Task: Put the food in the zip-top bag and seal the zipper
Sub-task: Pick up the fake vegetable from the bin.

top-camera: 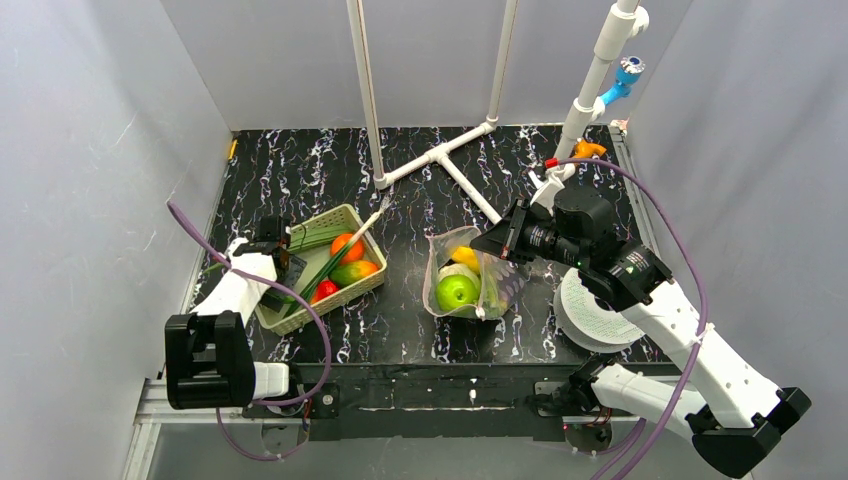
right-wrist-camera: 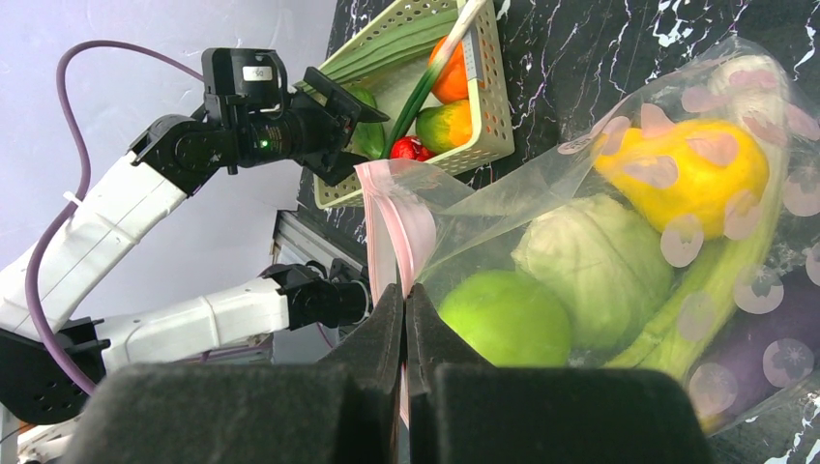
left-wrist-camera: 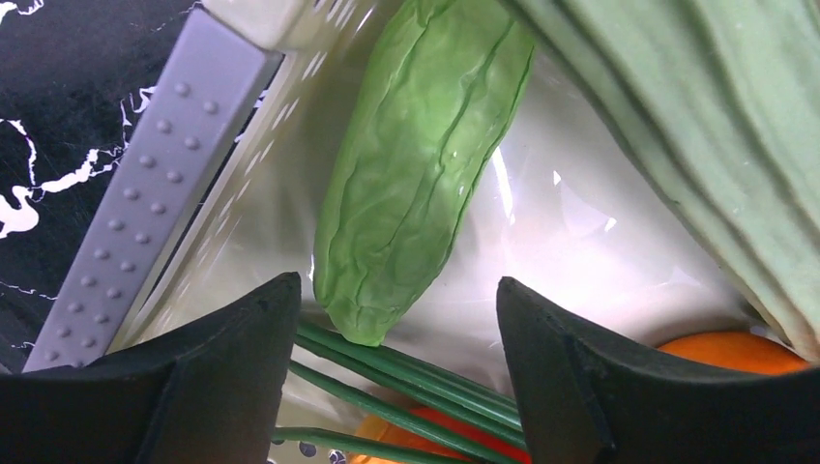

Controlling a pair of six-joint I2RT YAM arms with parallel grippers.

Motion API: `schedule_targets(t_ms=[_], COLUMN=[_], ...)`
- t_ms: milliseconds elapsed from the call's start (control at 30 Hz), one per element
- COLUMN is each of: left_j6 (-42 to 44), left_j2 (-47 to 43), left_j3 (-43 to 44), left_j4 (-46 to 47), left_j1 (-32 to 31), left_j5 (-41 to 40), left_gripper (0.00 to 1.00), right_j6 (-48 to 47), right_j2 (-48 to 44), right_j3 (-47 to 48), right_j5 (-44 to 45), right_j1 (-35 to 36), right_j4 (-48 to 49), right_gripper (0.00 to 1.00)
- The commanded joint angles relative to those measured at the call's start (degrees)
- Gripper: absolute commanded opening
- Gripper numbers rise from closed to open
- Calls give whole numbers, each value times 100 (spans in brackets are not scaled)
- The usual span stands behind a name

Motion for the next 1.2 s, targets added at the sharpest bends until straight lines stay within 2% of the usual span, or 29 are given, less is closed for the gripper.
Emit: schedule_targets(t_ms=[0,100,400,700,967,1167], left_j6=[-10,70,295,525,554,194], left_j2=[-48,-151,-549,-1045,-1316,-1501], left_j3=[-99,-176,-216,-196,72,486], left_j4=[27,150,260,277,113,-432], left_j1=[48,48,48,48,-16,-273], left_j5=[53,96,-54,172,1361,1979], left_gripper=[67,53,38,8,5,4], right_j6=[-60,-53,-24,-15,9,16], right_j2=[-91,-92,-135,-139,-50,-12], right_j3=[122,127,98,73,60,63], right_j5=[-38,-43,-42,-56,-134,-161], right_j1=[-39,-37,-44,-46,-48,-46], right_j4=[277,277,277,281,364,392], right_gripper=[1,1,1,1,1,1])
